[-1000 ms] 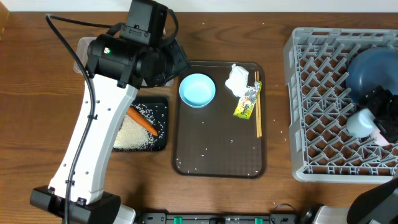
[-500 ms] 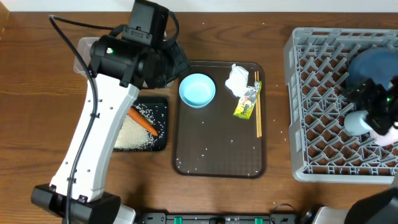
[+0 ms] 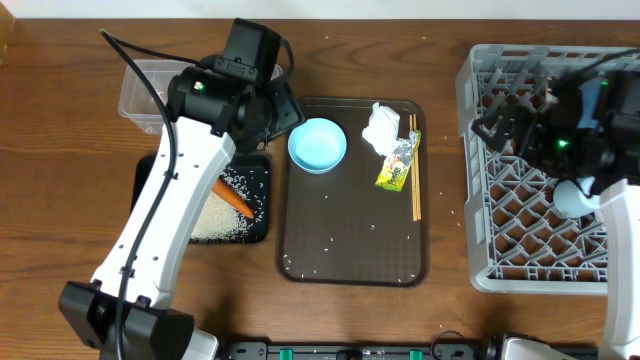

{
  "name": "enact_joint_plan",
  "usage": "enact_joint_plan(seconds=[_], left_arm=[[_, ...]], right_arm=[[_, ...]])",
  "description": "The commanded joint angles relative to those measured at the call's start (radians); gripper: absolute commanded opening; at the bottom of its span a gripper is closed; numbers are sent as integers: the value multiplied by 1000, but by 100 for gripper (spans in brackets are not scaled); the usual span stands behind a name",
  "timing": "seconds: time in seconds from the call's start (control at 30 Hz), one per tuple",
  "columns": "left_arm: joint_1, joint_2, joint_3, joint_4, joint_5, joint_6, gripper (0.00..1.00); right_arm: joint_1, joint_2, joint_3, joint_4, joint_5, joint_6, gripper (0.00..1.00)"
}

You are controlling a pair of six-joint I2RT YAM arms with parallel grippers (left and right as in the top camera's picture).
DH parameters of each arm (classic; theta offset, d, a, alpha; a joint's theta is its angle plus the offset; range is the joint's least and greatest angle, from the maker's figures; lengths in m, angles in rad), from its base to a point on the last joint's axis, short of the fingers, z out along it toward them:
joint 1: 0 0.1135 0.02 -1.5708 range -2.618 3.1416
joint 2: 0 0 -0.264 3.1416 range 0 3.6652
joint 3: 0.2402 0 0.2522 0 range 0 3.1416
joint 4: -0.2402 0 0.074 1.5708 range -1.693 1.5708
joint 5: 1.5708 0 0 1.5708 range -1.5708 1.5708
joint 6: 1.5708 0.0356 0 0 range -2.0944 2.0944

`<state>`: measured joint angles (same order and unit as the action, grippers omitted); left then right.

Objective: Sort waste into correct bins and load items into the dishwasher rack
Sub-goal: 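Move the left gripper over the brown tray to the yellow wrapper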

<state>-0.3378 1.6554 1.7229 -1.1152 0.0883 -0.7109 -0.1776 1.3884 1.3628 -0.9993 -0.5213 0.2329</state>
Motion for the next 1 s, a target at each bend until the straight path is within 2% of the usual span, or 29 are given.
enact_joint_plan(seconds=[0.0,0.1,0.4,0.57,0.6,0.73,0.97], left_arm=[[-1,10,-23,-6,-29,68,70],[-17,10,-48,-8,-21,175,70],[-99,11,-99,32,-29,356,70],[-102,11,-103,33,-37,355,71],[-102,11,-103,34,-37,355,83],[-102,11,-111,41,-33,321,89],[-105,11,-192,160,112,303,89]], right_arm=[[35,2,14,21,103,36,99],[39,2,14,27,103,36,99],[39,2,14,41,262,36,99],[39,2,14,41,261,36,99],[39,2,14,41,261,36,99],[39,2,14,41,262,36,99],[39,2,14,41,262,36,99]])
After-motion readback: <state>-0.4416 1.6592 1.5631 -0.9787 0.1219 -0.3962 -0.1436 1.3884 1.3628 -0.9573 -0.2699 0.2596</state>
